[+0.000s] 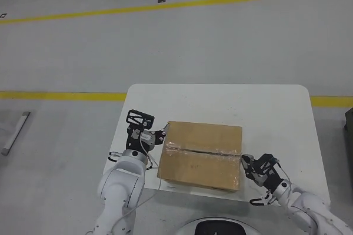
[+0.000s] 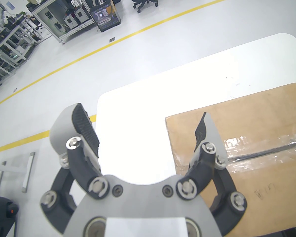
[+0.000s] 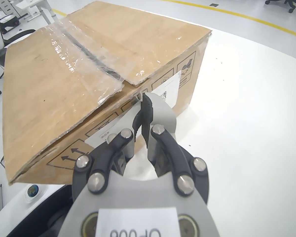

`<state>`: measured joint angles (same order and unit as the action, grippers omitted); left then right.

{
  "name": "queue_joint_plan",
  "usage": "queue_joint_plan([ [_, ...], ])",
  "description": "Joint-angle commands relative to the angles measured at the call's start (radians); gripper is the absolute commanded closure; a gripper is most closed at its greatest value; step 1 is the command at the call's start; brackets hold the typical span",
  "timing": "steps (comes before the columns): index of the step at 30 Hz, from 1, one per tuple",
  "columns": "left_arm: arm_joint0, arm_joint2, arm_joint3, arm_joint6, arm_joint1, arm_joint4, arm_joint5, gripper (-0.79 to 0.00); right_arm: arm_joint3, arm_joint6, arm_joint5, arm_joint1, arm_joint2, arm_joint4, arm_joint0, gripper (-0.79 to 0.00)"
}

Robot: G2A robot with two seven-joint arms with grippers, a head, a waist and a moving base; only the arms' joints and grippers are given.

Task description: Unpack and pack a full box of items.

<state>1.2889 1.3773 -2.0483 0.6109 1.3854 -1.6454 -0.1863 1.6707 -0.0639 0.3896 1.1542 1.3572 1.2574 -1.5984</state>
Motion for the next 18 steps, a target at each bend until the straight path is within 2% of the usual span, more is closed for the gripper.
queue_joint_plan([
  [1, 0.0, 0.0, 0.0, 0.0, 0.0, 0.0, 0.0, -0.785, -0.002, 0.001, 0.007, 0.001, -0.007, -0.003, 0.008, 0.0],
  [6, 0.0, 0.0, 0.0, 0.0, 0.0, 0.0, 0.0, -0.785, 0.002, -0.021, -0.009, 0.0, 0.004, 0.01, 0.013, 0.0],
  [13, 0.002, -0.003, -0.001, -0.009, 0.0, 0.005, -0.004, -0.785, 0.049, -0.08, -0.028, -0.014, 0.143, -0.037, -0.067, 0.0],
  [18, -0.019, -0.045, -0.001, -0.017, -0.001, 0.072, -0.093, -0.785, 0.093, -0.11, -0.034, -0.023, 0.248, -0.049, -0.131, 0.0],
])
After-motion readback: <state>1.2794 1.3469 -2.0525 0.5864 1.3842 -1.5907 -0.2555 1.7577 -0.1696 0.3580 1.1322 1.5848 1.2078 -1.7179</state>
